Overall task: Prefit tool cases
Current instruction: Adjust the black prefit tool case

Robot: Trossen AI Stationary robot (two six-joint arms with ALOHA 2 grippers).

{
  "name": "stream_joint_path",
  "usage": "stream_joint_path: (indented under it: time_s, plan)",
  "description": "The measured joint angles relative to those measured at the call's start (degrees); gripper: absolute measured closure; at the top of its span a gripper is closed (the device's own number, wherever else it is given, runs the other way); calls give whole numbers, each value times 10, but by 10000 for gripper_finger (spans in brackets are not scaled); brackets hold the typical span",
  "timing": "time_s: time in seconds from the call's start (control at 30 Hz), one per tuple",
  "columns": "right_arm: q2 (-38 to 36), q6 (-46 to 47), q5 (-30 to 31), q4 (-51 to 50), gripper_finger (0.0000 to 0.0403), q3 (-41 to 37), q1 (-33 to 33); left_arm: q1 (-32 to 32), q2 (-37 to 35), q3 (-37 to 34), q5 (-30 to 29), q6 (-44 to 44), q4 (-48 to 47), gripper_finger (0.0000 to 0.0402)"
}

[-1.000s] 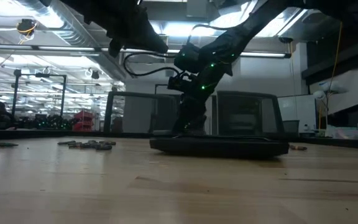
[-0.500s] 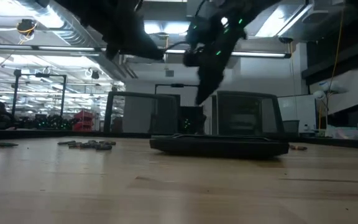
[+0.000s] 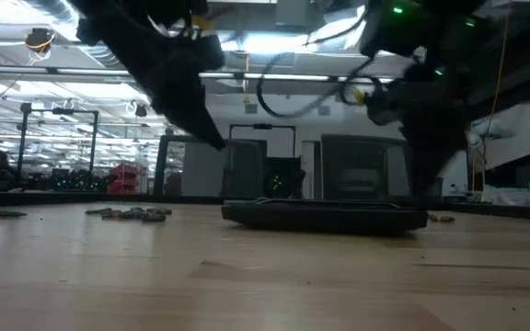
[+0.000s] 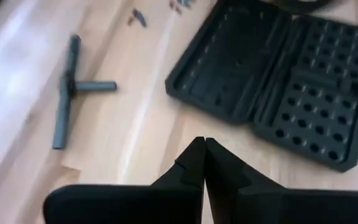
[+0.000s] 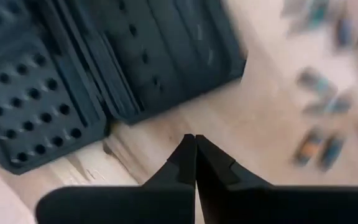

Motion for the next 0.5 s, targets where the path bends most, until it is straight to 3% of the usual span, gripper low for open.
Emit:
stream_joint_path:
  time_s: [0.2, 0.5]
  plan:
    - [36, 88, 41, 10, 402, -15, 52, 1, 38, -1, 47, 12, -22, 401]
    - [73, 77, 78, 57, 402, -13, 44, -56, -10, -36, 40, -69, 12, 401]
